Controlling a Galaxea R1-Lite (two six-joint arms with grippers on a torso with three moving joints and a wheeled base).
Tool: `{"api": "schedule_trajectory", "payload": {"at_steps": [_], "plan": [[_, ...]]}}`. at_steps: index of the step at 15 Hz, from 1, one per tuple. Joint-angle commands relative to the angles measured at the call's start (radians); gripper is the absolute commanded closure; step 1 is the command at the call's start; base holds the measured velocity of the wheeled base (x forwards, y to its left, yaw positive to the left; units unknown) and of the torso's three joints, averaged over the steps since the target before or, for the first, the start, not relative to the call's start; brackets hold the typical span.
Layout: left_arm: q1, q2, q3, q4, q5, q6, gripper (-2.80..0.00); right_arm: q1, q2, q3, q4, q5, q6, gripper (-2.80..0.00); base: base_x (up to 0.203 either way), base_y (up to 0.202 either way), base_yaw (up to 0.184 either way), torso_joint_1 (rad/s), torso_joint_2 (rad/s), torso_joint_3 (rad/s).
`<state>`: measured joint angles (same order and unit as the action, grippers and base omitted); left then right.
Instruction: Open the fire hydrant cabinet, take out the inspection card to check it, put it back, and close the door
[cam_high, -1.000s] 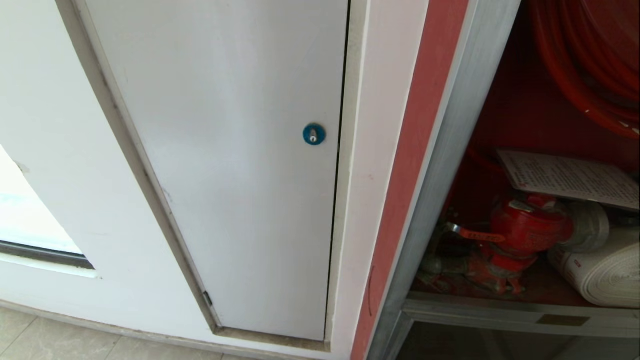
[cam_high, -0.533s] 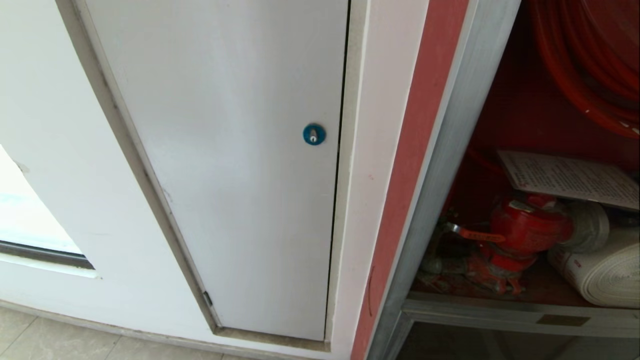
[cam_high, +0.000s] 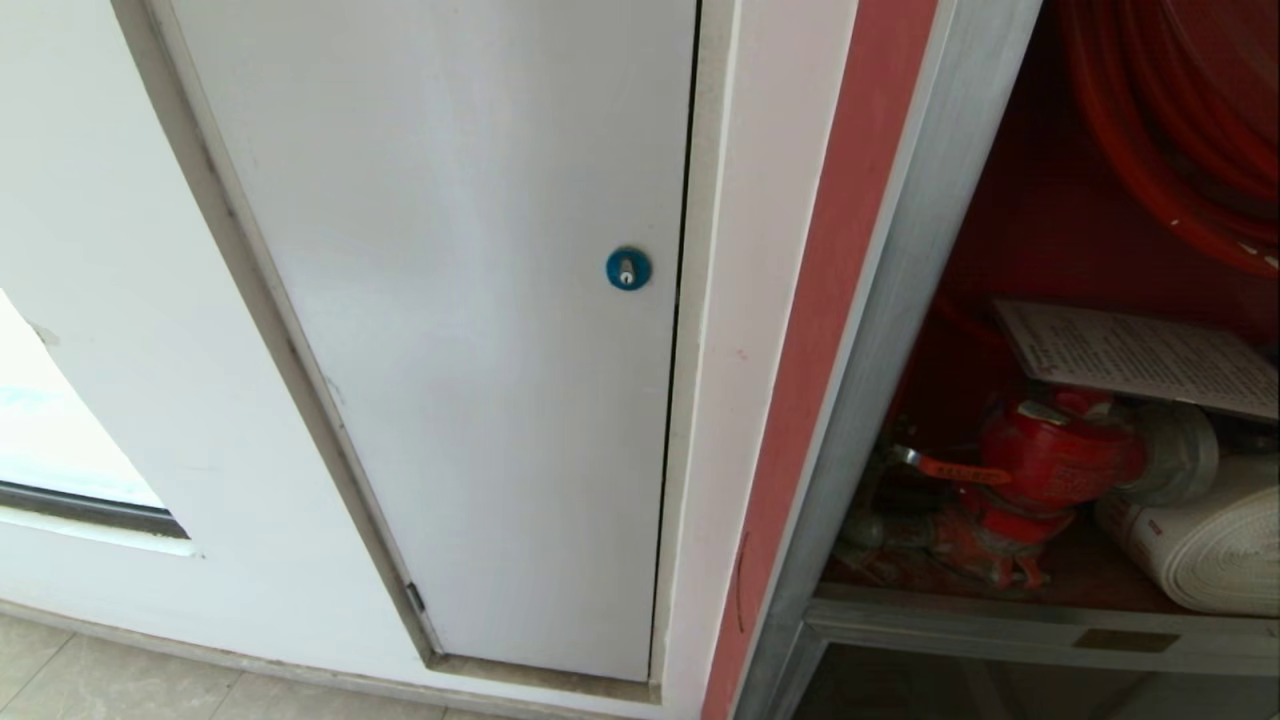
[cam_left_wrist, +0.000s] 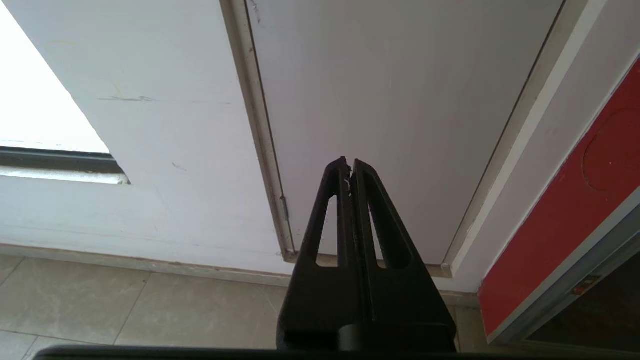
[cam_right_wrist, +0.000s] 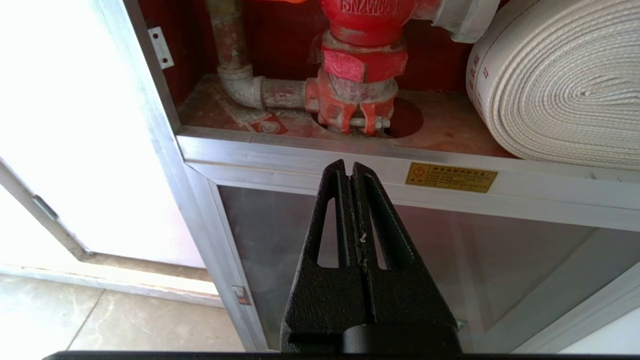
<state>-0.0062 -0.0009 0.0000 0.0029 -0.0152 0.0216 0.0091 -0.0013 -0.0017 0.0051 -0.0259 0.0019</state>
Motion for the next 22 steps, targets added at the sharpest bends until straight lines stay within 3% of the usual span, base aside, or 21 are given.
{"api": "schedule_trajectory", "payload": {"at_steps": [1,22], "plan": [[0.000,0.001,0.000,0.000,0.000,0.000,0.00,0.001,0.000,0.000,-0.001,0.000,0.006,0.00,0.000,0.000,0.000,0.000,0.00,0.000],[0.000,0.001,0.000,0.000,0.000,-0.005,0.00,0.000,0.000,0.002,-0.007,-0.003,0.024,0.00,-0.012,0.000,0.000,0.001,0.00,0.000]]}}
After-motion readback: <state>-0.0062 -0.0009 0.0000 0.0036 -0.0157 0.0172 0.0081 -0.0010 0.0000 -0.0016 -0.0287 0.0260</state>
